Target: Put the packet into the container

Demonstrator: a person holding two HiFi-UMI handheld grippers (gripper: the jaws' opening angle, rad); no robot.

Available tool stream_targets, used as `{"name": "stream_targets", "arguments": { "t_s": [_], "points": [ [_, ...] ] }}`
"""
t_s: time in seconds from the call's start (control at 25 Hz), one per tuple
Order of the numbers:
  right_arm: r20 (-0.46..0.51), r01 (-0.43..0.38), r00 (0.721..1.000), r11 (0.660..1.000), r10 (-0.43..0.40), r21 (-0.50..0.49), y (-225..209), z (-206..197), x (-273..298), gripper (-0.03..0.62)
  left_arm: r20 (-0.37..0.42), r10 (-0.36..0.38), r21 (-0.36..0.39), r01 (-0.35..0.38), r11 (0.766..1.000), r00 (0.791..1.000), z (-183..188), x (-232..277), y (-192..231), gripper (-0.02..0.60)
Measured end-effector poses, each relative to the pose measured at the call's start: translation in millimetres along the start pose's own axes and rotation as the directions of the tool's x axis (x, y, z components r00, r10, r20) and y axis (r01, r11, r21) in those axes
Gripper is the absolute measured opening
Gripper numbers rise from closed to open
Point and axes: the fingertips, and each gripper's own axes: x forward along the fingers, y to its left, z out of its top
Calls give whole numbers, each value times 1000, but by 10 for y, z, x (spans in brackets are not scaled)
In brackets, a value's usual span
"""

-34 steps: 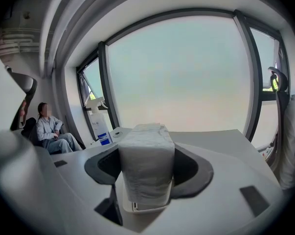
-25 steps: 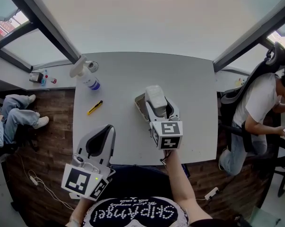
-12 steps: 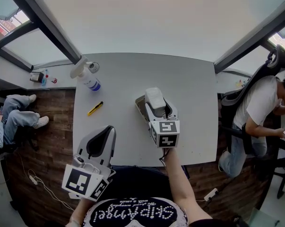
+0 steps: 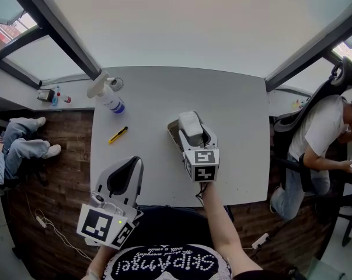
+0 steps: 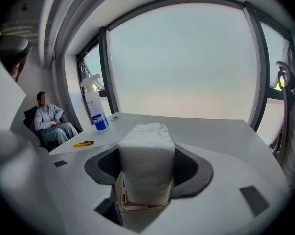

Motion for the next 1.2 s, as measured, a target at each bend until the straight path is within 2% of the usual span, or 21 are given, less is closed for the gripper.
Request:
{"name": "stream_targets", "arguments": {
  "t_s": [0.36,0.76,1.0,1.2],
  "points": [
    [-12,-1,1000,999,0,-40,57,-40,66,279,-4,-4,2,4,1000,1000,-4,11,-3,8],
    [-74,5,997,974,-22,-226,165,-212,122,279,3,-15,4,15,1000,1000,6,-1,-26,8],
    [-98,19,994,954,-50,-298,186,-258,141,281,5,-8,6,8,1000,1000,14,-30,-12,8],
    [-91,18,995,949,-49,-316,203,-268,139,281,5,-13,1,13,1000,1000,4,-30,-13,8]
  ]
}}
